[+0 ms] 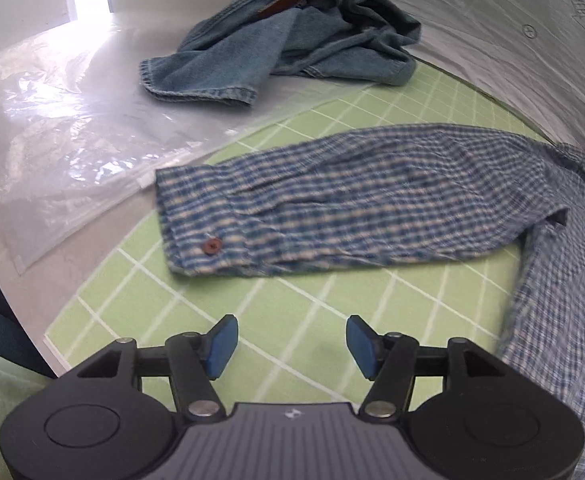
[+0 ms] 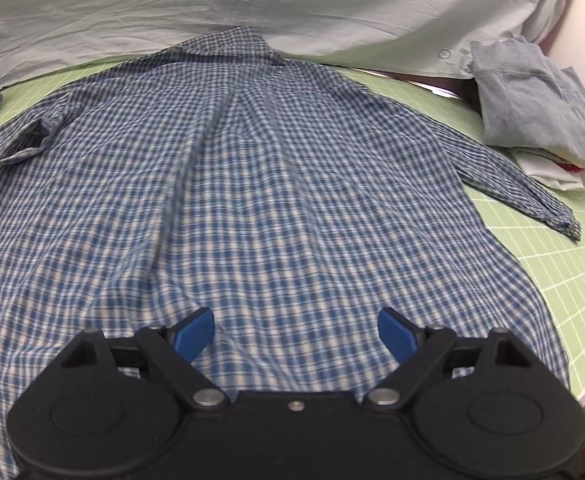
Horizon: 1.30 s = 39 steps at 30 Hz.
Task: Fold clothes
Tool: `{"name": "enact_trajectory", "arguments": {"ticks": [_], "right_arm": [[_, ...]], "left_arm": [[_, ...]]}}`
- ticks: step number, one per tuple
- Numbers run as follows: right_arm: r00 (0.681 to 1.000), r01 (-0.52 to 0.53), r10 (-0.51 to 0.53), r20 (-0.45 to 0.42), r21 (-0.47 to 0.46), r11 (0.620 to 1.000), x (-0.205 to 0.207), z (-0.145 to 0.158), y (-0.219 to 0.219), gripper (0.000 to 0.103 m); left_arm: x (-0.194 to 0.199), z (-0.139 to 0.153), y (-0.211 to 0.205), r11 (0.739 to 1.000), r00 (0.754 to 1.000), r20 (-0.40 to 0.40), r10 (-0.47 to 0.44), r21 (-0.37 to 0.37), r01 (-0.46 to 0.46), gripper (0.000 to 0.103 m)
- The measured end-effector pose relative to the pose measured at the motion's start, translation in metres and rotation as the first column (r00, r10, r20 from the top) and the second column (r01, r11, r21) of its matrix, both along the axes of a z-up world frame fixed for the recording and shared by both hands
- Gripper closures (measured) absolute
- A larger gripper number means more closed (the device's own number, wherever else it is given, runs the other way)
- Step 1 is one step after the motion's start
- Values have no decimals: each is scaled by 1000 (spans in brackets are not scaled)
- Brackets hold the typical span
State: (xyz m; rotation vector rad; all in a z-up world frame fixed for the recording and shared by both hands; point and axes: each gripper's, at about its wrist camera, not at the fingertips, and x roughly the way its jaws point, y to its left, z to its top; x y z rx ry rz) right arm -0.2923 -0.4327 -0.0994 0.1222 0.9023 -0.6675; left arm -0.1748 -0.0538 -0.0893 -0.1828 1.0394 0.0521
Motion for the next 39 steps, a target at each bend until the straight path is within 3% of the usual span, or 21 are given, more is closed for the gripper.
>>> {"name": "enact_trajectory", "arguments": {"ticks": [4,10,13,19,20,22,24,26,31,37,39], "right_arm": [[1000,4,-4,13,-2,1000,-21,4,-10,14],[999,31,-32,7,12,999,-67,10,-30,13],[999,51,-51,4,23,998,-86,10,-40,13],[999,42,-42,-6,41,998,-114,5,-47,13],[999,37,-37,-7,45,998,-117,4,-47,13],[1000,25,-25,-10,48,999,-121,3,-48,13],[1000,14,-13,-12,51,999,-124,1,-48,13],[1000,8,-7,-18,57,998,-124,0,-50,13],[999,-7,11,-52,83,996,-118,-7,-53,13],[998,-9,16,-65,105,994,-108,-11,-53,13],[998,-9,15,-53,105,994,-102,-7,-55,13]], "left_arm": [[-19,7,-49,992,992,0,-128,-22,128,35],[-54,4,-114,956,955,-41,-292,-26,292,29],[-69,-3,-126,954,951,-76,-301,-40,298,29],[-89,-13,-117,973,966,-111,-232,-36,229,29],[-92,-13,-113,975,969,-104,-222,-38,220,31],[-97,-11,-107,978,974,-91,-207,-39,204,49],[-101,-9,-100,980,976,-89,-197,-48,194,87],[-105,-6,-92,983,980,-83,-180,-62,175,95],[-113,-4,-69,993,990,-90,-107,-54,103,94],[-116,2,-52,998,995,-77,-59,-39,56,78],[-113,6,-50,998,996,-63,-57,-37,55,60]]}}
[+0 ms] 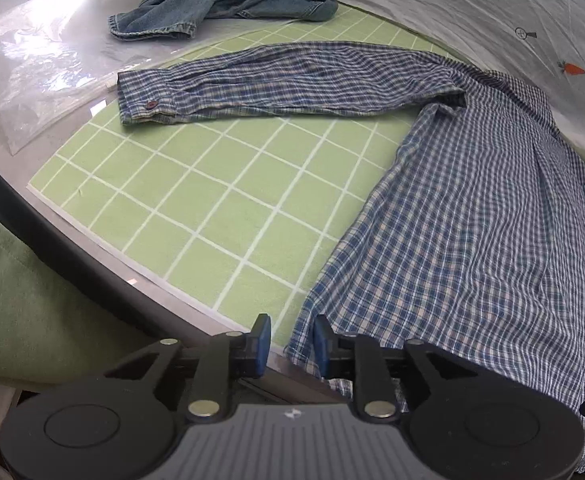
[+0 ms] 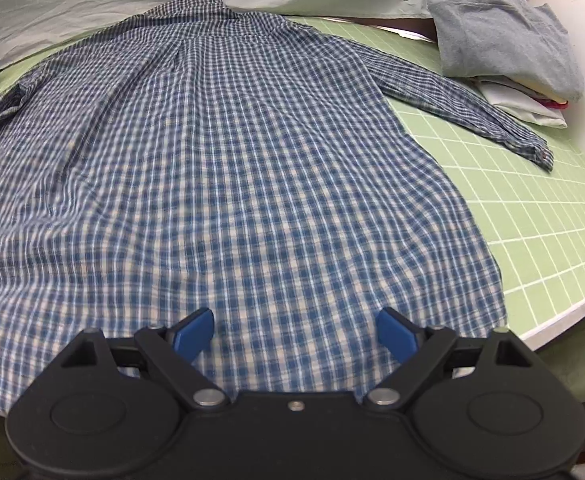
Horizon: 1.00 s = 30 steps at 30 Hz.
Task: Fold clothes
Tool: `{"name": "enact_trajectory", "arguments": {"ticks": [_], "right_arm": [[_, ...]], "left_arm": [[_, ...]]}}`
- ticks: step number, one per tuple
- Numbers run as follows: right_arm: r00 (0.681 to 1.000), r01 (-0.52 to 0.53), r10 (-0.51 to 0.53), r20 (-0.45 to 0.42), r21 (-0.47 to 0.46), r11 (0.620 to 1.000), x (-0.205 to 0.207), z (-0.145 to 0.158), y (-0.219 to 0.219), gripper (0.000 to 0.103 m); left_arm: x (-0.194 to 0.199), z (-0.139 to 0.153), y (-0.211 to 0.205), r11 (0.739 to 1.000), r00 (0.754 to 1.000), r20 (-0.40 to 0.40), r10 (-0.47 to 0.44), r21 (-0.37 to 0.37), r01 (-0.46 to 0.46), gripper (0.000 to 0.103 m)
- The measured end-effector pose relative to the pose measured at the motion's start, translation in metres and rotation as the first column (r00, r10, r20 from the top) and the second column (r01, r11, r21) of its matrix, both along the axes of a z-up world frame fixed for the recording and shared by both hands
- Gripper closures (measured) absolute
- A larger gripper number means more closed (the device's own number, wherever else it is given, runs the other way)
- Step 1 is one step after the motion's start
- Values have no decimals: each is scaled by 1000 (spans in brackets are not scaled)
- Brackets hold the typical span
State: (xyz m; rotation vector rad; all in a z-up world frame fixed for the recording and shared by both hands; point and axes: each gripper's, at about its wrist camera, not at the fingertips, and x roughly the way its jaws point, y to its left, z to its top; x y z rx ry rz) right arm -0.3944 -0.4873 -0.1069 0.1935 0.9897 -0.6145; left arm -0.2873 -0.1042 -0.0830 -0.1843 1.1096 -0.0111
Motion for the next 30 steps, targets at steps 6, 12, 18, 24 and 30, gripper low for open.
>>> {"name": "enact_trajectory", "arguments": {"ticks": [6,12,18,24,30], "right_arm": [[1000,6,-6,12,-7,1000,23,5,4,13],[1000,23,-23,1,-19,1000,53,6,12,13],[999,49,-50,-18,-41,998,89,1,24,13],[997,65,-68,-41,-59,996,123,-4,37,13],[995,79,-83,-55,-77,994,148,-2,41,13]], "left_arm": [[32,10,3,1000,999,33,4,8,-4,43],[83,9,22,999,998,43,36,16,-37,30],[145,-6,41,998,999,12,53,18,-54,27],[199,-16,41,999,1000,18,6,39,-7,20],[226,-25,34,998,999,27,-32,56,30,12]]}}
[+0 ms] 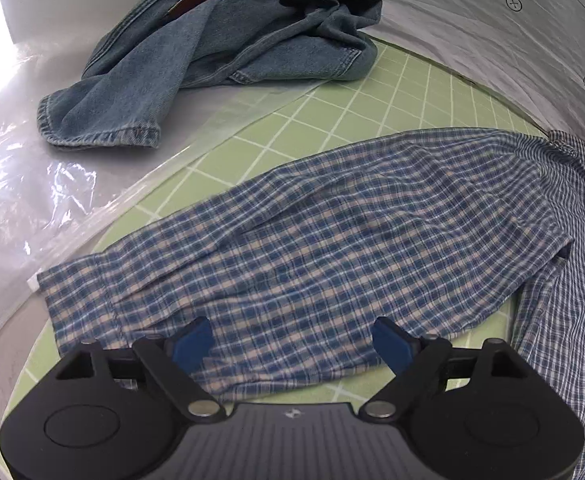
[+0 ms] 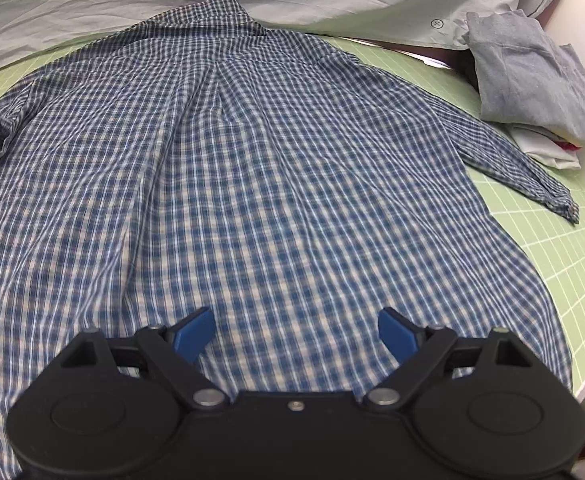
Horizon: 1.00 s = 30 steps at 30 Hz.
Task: Fold clothes
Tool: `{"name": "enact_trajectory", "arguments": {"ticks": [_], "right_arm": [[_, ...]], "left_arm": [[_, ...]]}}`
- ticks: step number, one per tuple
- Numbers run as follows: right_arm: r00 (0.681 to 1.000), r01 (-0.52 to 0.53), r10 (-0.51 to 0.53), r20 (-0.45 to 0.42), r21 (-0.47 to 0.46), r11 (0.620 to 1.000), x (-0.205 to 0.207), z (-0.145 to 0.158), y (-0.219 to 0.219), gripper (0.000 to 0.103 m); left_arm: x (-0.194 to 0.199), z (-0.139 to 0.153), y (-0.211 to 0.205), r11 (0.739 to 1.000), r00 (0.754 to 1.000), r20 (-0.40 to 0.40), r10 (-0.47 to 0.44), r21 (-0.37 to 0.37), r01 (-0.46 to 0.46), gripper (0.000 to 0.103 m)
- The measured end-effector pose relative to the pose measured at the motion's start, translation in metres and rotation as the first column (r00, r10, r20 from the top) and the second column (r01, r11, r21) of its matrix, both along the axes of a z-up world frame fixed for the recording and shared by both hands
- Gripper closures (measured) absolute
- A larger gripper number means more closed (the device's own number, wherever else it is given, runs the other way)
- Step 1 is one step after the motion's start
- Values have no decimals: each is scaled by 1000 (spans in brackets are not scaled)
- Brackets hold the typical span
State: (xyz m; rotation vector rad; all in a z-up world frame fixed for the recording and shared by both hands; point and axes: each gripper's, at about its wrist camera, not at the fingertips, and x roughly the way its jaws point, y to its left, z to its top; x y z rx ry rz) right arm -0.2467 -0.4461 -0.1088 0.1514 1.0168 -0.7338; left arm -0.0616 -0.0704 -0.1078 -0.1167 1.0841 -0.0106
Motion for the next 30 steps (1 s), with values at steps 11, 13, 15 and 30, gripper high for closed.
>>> {"name": "enact_trajectory", "arguments": {"ticks": [11,13,15,30], "right_arm": [[999,5,-5,-32,-16,1000,34,-2,-9,13],[999,-7,6,-35,-16,1000,42,-2,-11,13],[999,-20,19,-34,-17,1000,50,-3,-13,13],[998,-71,71,2,-16,997,76,-4,-29,13]], "left_arm": [[6,-11,-26,993,999,38,-16,120,11,0],[6,-12,-27,993,999,47,-10,118,4,0],[6,-12,-27,993,998,57,-12,118,5,0],[36,16,-44,999,994,106,-31,-28,34,103]]}}
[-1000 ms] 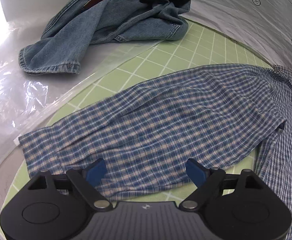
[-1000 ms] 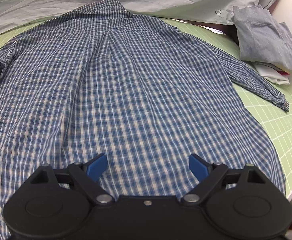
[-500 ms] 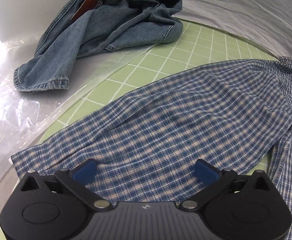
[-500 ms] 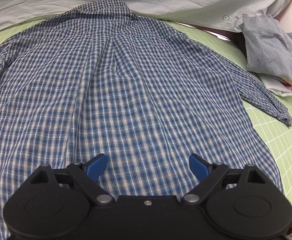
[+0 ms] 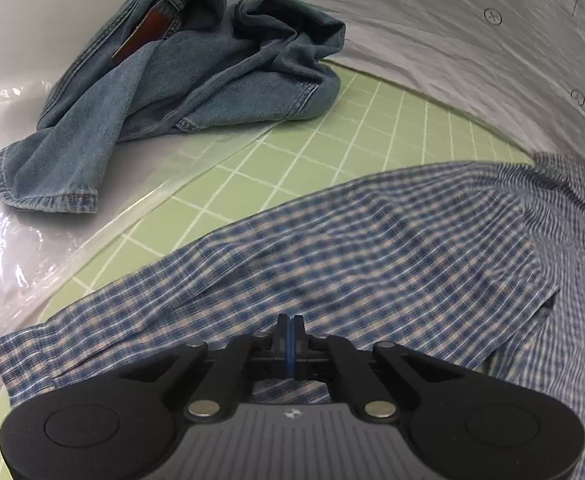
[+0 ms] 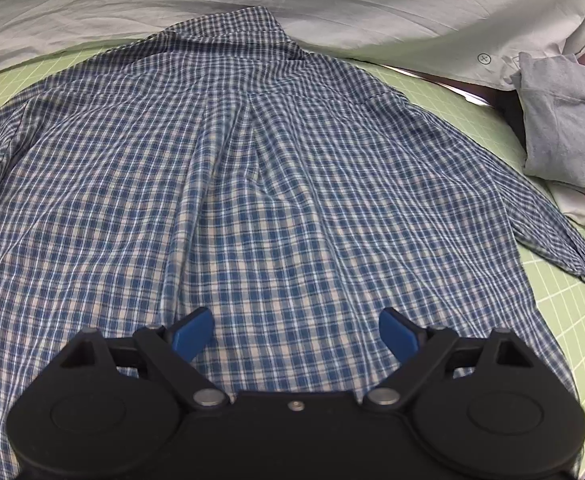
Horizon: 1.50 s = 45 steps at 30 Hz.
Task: Fold clothes
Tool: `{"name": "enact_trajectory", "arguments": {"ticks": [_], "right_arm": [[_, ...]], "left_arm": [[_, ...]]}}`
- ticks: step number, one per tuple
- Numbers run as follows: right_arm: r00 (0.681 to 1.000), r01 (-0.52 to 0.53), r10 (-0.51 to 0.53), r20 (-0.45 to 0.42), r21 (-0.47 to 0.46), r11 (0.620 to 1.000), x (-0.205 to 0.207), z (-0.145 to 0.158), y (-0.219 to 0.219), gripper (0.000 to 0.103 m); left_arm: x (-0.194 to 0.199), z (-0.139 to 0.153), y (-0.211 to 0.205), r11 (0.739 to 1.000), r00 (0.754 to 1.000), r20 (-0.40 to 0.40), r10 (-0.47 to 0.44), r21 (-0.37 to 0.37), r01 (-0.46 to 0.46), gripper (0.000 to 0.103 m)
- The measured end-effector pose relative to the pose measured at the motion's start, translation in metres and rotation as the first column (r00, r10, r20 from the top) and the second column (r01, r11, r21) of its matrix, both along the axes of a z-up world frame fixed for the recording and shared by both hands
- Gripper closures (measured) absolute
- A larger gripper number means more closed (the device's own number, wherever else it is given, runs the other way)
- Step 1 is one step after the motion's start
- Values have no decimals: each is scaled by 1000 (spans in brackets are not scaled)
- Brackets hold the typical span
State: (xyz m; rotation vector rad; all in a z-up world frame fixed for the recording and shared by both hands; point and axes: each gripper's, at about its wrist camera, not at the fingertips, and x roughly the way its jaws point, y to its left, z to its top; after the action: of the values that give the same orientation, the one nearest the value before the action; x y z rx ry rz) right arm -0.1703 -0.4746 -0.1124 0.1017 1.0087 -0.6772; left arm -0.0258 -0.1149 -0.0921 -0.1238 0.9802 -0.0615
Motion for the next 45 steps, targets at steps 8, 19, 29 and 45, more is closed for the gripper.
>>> {"name": "enact_trajectory", "arguments": {"ticks": [8,19,29,45], "right_arm": [[990,126,-124,64,-26,992,-14,12,-36,13],[977,199,-198,75,-2,980,-31,3,-59,13],[993,108,-109,48,19,994,-18,-1,-37,13],[999,-32,32,-12,-20,999,-3,4,11,13]], "left_arm": [[38,51,-109,964,959,145,-244,-75,256,103],[13,28,-114,959,965,13,-262,-110,262,61],[-40,-3,60,945,976,-130,174,-255,-203,28],[-88,-13,163,837,868,-148,475,-230,-497,14]]}}
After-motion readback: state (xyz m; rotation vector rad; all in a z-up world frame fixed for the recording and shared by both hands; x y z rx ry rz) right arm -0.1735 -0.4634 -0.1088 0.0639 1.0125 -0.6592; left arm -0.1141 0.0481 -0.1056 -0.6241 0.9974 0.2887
